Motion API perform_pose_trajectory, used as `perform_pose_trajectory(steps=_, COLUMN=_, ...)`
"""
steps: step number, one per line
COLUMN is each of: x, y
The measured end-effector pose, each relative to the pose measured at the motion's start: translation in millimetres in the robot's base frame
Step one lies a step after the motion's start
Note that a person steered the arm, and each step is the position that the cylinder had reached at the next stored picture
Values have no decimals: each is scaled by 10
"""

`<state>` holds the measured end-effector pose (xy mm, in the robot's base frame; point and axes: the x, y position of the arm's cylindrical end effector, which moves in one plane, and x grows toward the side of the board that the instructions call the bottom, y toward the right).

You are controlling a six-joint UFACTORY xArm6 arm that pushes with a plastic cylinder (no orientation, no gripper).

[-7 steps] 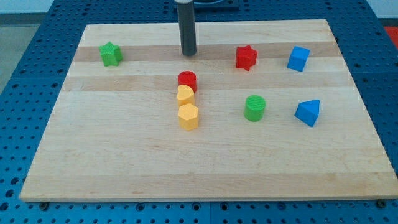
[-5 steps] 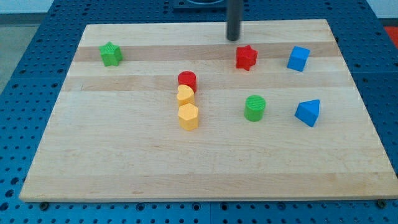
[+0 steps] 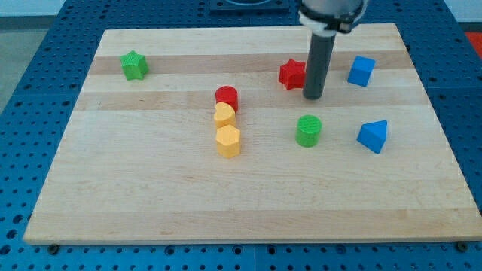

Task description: Slide the red star to the center

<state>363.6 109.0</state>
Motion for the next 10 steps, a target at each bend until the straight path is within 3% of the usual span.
perform_pose_trajectory(steps=2, x=-578, y=-27)
perform_pose_trajectory(steps=4, x=-60, y=-239)
perform_pose_trajectory(steps=6, x=-428, y=-349)
perform_pose_trajectory(steps=8, x=237, y=-433)
perform_pose_trajectory(steps=10, x=191, y=-160)
